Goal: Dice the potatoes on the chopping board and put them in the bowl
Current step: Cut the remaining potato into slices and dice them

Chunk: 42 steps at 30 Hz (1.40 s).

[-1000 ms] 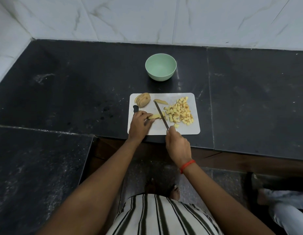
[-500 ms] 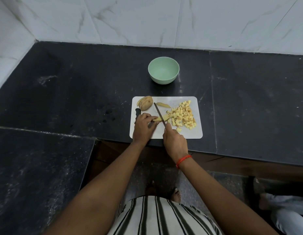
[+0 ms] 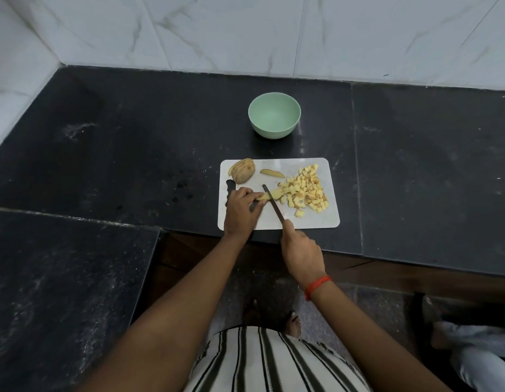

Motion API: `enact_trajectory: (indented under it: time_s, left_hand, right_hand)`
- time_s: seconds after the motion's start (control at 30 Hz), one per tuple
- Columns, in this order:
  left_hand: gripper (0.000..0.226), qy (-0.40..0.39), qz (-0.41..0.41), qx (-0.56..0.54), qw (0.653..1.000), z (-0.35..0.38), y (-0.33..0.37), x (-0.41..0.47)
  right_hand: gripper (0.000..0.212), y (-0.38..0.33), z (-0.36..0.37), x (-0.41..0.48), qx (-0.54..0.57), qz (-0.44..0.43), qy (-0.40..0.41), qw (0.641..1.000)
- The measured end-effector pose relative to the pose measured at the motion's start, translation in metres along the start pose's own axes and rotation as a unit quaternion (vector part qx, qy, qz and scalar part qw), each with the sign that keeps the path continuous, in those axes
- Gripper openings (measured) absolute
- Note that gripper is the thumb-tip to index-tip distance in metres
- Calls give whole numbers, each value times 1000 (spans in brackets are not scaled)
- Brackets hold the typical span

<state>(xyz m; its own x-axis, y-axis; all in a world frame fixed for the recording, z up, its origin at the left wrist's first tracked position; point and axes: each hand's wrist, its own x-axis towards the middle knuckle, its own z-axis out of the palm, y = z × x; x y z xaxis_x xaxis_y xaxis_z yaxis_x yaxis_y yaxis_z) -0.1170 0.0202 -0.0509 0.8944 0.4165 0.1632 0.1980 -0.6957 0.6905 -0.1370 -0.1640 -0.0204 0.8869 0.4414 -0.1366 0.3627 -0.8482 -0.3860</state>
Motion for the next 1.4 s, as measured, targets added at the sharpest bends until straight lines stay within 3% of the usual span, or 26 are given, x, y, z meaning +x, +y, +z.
enact_trajectory:
  time_s: [0.1, 0.37, 0.53, 1.03, 1.4]
  left_hand:
    - [29, 1, -5, -3, 1000, 0, 0, -1]
    - [23, 8, -11, -46, 999, -3, -2, 0]
    - [25, -3, -5, -47, 999, -4, 0, -1]
    - [23, 0, 5, -46, 999, -2, -2, 1]
    - [24, -1, -10, -45, 999, -2, -2, 2]
  right_hand:
    - [8, 9, 1, -23, 1, -4, 6, 1000]
    - [16, 6, -1, -14, 71, -17, 75, 994]
    - [9, -11, 0, 22, 45, -5, 67, 997]
    - [33, -17, 7, 27, -102, -9, 47, 994]
    - [19, 10, 10, -31, -58, -4, 19, 998]
